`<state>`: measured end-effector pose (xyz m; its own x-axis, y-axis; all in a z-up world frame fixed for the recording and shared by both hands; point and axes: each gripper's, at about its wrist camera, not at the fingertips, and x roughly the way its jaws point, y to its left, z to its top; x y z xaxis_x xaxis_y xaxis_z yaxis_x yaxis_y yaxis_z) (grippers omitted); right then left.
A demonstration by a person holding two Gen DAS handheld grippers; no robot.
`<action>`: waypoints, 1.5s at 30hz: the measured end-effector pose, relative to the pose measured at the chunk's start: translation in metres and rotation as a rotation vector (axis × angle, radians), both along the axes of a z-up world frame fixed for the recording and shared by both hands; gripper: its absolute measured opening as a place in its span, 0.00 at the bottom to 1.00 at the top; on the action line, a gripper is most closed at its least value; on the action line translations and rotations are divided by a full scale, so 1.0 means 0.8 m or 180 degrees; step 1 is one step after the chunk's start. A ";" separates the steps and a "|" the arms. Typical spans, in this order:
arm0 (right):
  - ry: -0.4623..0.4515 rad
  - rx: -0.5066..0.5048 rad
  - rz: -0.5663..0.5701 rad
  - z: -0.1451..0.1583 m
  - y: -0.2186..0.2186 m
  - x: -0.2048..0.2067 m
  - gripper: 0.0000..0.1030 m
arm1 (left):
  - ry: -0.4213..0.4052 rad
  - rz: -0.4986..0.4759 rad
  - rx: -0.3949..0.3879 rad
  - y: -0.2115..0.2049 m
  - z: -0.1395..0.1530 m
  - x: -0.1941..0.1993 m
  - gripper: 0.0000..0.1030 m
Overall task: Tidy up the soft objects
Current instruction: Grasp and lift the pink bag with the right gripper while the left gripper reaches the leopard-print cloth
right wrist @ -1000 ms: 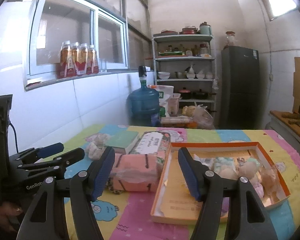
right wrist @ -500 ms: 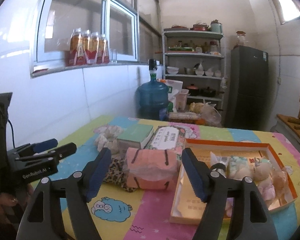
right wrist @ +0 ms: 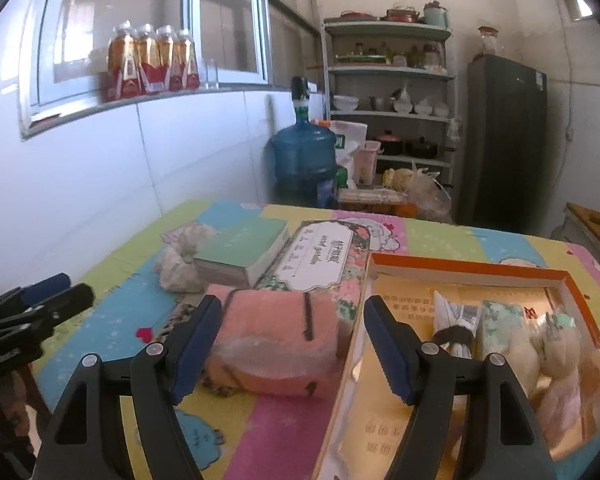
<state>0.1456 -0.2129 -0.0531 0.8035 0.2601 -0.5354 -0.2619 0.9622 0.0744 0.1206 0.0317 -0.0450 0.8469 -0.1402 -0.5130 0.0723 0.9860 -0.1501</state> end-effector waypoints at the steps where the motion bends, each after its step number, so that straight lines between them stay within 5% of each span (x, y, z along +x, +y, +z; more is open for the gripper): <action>1: 0.0035 0.0015 0.0016 -0.003 -0.002 0.005 0.73 | 0.0005 0.0005 -0.0002 0.001 -0.001 0.002 0.67; 10: 0.0266 0.0194 0.0229 -0.021 0.000 0.027 0.70 | 0.0089 0.0012 0.0002 -0.001 -0.011 0.019 0.67; 12: 0.0297 0.0170 0.0247 -0.022 0.004 0.025 0.52 | 0.0103 0.0006 -0.0001 -0.001 -0.013 0.021 0.67; 14: 0.0305 0.0157 0.0240 -0.023 0.005 0.024 0.24 | 0.0119 -0.0003 0.0001 -0.002 -0.015 0.023 0.67; 17: 0.0284 0.0164 0.0270 -0.022 0.008 0.017 0.08 | 0.0144 -0.0020 0.0006 -0.005 -0.017 0.026 0.67; 34: -0.0313 0.0310 0.0259 0.041 -0.011 -0.059 0.02 | 0.0348 -0.0270 0.0042 -0.029 -0.033 0.048 0.67; 41: -0.0356 0.0335 0.0275 0.045 -0.016 -0.067 0.02 | 0.0702 -0.0373 -0.0033 -0.046 -0.058 0.077 0.67; 44: -0.0397 0.0374 0.0284 0.049 -0.018 -0.070 0.02 | 0.0820 -0.0502 -0.0142 -0.053 -0.071 0.082 0.48; 45: -0.0403 0.0394 0.0292 0.049 -0.019 -0.071 0.02 | 0.0845 -0.0526 -0.0153 -0.055 -0.076 0.083 0.36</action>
<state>0.0889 -0.2281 -0.0138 0.8323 0.3928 -0.3911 -0.3628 0.9195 0.1515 0.1868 -0.0121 -0.1059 0.6480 -0.2942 -0.7025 0.1830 0.9555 -0.2314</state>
